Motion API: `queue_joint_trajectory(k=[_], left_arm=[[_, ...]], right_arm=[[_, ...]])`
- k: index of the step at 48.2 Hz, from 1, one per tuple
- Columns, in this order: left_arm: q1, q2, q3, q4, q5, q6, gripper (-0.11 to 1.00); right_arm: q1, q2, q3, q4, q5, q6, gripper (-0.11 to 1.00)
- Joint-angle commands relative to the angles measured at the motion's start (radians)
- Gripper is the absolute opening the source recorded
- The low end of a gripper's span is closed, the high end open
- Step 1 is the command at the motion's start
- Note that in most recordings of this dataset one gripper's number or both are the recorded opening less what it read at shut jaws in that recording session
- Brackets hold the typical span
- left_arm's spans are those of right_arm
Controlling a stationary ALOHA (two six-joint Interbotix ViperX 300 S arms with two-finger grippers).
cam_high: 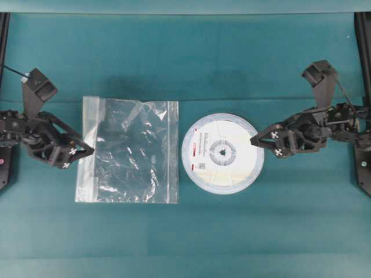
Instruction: Take out the reel from the clear zip bag.
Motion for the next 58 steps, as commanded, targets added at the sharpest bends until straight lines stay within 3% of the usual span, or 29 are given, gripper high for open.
queue_joint_trajectory(k=[1, 10, 32, 42, 58], left_arm=[[-0.002, -0.061, -0.021, 0.003, 0.044, 0.029, 0.89], [0.0, -0.19, -0.02, 0.003, 0.072, 0.12, 0.89], [-0.002, -0.422, -0.026, 0.003, 0.132, 0.466, 0.89], [-0.002, -0.434, -0.028, 0.003, 0.133, 0.5, 0.89], [-0.002, -0.46, -0.035, 0.003, 0.135, 0.509, 0.89]], right_arm=[[-0.002, -0.031, -0.012, -0.006, 0.0, -0.032, 0.85], [-0.002, -0.064, -0.012, -0.023, 0.017, -0.107, 0.85], [0.003, -0.173, -0.023, -0.161, 0.026, -0.337, 0.85], [0.025, -0.233, -0.02, -0.235, 0.026, -0.431, 0.85], [0.054, -0.316, -0.014, -0.252, 0.032, -0.525, 0.85]])
